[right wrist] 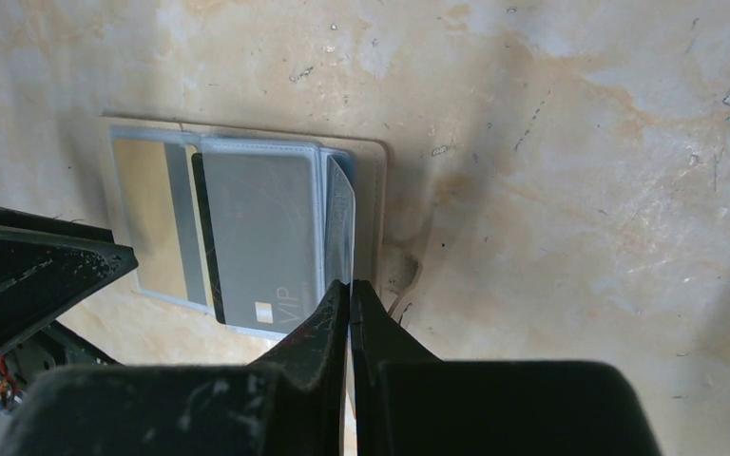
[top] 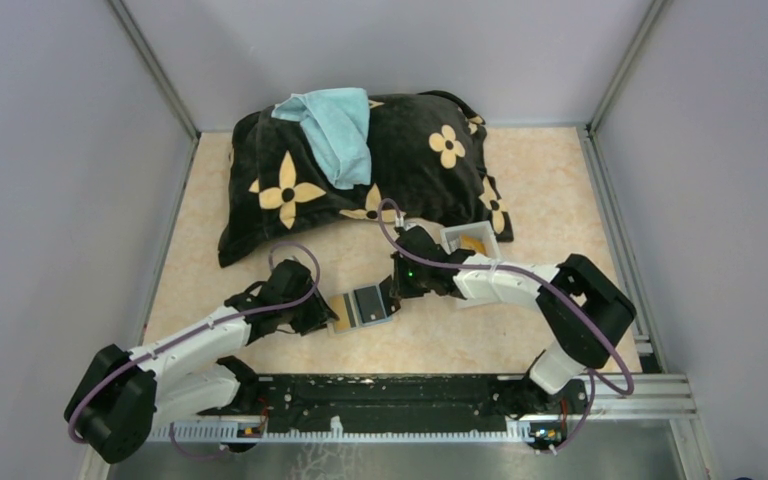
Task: Put the credit cards into the card holder
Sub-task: Turn over the card slot in the card holder.
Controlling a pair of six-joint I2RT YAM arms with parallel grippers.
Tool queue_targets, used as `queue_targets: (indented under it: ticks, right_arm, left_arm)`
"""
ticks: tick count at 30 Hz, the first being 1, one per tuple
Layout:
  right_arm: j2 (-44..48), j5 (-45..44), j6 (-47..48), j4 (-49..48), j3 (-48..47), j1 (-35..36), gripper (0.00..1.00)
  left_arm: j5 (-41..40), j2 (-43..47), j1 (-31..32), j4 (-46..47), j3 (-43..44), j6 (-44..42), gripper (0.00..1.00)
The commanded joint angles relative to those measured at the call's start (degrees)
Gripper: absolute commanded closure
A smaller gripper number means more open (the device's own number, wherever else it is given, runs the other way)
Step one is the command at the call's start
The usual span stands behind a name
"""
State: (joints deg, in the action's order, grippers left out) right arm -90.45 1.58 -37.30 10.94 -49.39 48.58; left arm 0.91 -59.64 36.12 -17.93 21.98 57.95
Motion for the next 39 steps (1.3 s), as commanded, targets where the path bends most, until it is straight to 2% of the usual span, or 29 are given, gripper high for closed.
queue_targets:
  ticks: [1,13,26,39]
  right_arm:
    - [1.48,-3.84,-0.43,1.22,2.67,-0.20,1.00]
    - [3.77,-6.22,-1.48,0.51,4.47,-0.21,1.00]
    - [3.32,-4.51,-2.35,-1.77,6.74,-0.29,1.00]
    - [5.41,3.36,-9.58,-16.16,13.59,-0.32,1.00]
  left_arm:
    - [-0.80,-1.34,-0.26,-2.79,-0.64,-1.92,0.56]
    - [-0.84,-2.91,-0.28,-3.21,0.30,-3.41,0.56]
    - [-0.08,-3.92,-0.26,-1.79,-0.40,-3.14,0.56]
    - [0.02,-4.86,-0.26,-1.53,-0.67,-3.59,0.56]
